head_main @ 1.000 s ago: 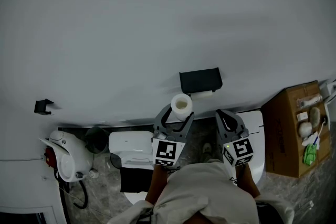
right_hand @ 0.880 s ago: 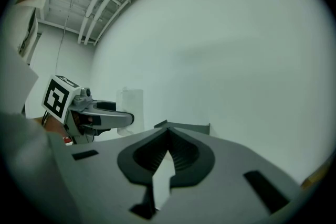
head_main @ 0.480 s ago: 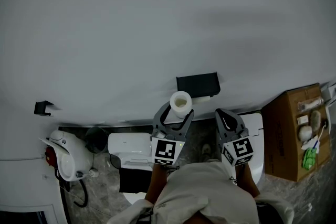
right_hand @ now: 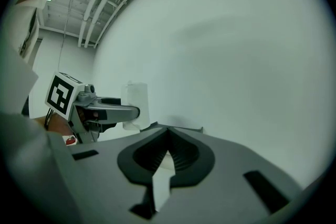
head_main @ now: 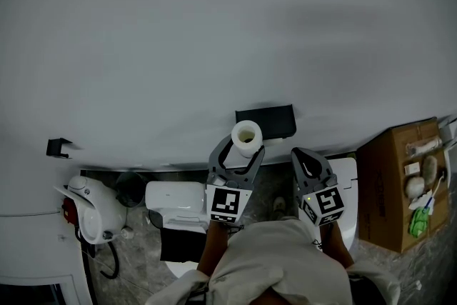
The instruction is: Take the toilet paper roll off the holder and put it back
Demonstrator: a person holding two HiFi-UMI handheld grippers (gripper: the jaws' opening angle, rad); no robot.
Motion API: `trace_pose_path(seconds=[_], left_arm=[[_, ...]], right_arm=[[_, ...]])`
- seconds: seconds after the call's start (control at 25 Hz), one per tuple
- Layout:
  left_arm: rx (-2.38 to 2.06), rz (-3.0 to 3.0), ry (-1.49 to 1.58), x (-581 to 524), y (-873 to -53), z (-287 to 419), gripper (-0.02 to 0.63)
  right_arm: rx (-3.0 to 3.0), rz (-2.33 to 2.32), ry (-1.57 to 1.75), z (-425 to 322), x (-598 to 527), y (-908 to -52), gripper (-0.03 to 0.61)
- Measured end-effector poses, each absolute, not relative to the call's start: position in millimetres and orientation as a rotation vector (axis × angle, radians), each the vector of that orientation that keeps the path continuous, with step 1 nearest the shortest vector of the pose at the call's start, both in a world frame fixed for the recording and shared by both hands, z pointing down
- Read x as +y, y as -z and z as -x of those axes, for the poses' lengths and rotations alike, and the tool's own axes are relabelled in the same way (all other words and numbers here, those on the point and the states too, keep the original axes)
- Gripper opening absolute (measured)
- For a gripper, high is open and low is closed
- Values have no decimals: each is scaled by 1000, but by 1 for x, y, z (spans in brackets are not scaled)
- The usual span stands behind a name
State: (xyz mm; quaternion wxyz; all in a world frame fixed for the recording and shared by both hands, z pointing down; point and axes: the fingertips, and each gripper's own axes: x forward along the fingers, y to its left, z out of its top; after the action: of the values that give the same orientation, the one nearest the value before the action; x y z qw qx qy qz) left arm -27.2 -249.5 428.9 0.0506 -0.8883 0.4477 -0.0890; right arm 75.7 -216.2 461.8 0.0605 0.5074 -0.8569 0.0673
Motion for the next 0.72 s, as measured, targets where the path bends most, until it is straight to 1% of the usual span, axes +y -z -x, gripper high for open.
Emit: trace_pose_path(seconds=[0.72], left_arm=[[1384, 2728, 299, -288, -440, -2, 298]], right_arm=[[-2615, -1476, -227, -92, -247, -465, -3]])
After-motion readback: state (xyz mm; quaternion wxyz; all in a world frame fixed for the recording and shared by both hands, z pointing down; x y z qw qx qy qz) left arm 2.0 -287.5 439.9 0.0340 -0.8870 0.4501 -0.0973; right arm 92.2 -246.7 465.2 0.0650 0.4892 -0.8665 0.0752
